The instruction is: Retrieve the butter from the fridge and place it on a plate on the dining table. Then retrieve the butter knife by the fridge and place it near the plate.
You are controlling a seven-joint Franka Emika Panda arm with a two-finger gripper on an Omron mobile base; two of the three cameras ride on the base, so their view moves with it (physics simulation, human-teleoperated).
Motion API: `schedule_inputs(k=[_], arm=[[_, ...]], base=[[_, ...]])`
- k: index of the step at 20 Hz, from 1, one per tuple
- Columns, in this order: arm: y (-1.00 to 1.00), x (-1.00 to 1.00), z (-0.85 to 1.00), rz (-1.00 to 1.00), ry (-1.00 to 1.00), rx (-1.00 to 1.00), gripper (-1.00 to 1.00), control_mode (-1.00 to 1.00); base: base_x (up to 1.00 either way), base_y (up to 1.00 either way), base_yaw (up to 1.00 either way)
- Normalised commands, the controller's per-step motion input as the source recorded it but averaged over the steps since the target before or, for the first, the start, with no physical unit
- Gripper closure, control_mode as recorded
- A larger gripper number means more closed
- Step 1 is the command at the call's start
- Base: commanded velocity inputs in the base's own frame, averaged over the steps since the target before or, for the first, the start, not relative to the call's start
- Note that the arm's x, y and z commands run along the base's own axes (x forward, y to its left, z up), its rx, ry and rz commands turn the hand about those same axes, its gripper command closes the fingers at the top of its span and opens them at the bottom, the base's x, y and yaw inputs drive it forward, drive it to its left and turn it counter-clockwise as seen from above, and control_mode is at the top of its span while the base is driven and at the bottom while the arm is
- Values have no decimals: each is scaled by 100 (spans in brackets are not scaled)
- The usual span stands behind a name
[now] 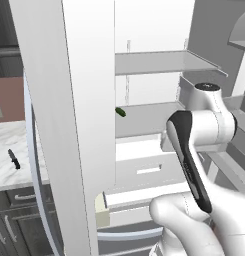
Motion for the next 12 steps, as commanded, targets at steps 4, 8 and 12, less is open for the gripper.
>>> schedule_inputs(k=[4,8,12], arm=[[0,-14,-6,0,0,0,100,100],[0,0,0,0,0,0,100,100],[0,0,0,0,0,0,100,100]], base=[[-58,1,0],[-88,4,1],[-93,2,1]])
